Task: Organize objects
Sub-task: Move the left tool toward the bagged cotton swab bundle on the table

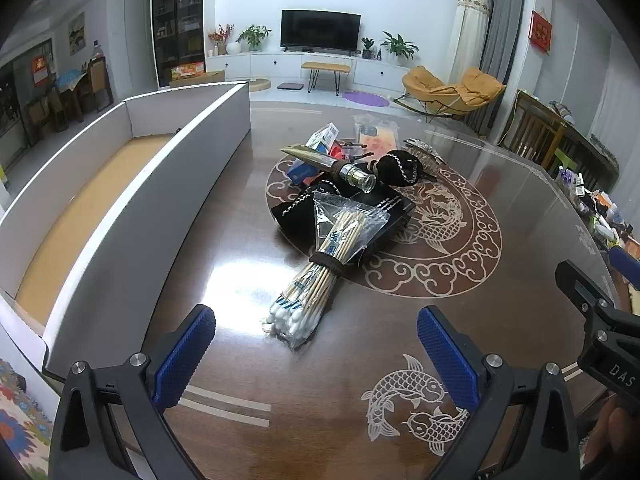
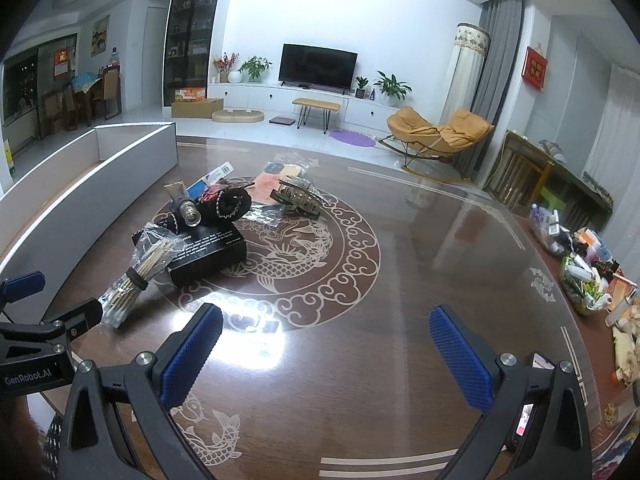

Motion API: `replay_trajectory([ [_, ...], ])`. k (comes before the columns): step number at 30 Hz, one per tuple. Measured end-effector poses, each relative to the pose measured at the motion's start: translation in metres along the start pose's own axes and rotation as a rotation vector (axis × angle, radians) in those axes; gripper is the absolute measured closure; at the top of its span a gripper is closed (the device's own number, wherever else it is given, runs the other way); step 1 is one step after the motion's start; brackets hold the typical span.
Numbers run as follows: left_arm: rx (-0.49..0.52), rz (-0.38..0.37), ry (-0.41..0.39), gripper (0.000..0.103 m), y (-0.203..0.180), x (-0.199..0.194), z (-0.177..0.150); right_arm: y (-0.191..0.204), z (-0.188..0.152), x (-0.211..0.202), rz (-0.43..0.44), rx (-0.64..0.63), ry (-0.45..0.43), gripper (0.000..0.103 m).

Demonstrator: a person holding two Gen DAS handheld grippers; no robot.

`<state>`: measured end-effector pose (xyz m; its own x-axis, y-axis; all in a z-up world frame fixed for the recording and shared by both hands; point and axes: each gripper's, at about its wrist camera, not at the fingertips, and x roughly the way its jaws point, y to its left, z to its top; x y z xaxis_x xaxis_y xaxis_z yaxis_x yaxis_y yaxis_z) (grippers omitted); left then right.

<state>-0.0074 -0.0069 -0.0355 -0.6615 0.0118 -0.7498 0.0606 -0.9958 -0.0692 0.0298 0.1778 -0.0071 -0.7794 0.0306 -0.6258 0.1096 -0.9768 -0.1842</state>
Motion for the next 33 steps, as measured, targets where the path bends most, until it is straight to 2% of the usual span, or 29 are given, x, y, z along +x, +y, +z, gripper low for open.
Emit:
replay_trajectory([
  [19,0.024,0.021,-0.007,0.000,-0.003,0.002,-0.001,0.007,-0.003,0.005,0.010,-0.015,0.013,0.000],
  [20,-0.002,0.043,-0.008,0.000,-0.003,0.002,-0.001,0.007,-0.003,0.005,0.010,-0.014,0.013,0.000],
  [26,0.013,0.053,-0.001,0.000,-0.003,0.004,-0.002,0.008,-0.005,0.009,0.015,-0.013,0.022,0.000],
  [28,0.021,0.056,0.019,0.000,-0.002,0.011,-0.006,0.009,-0.009,0.016,0.031,-0.010,0.031,0.000],
  [33,0.018,0.056,0.079,0.000,0.007,0.030,-0.017,0.010,-0.028,0.064,0.090,0.019,0.134,0.000],
])
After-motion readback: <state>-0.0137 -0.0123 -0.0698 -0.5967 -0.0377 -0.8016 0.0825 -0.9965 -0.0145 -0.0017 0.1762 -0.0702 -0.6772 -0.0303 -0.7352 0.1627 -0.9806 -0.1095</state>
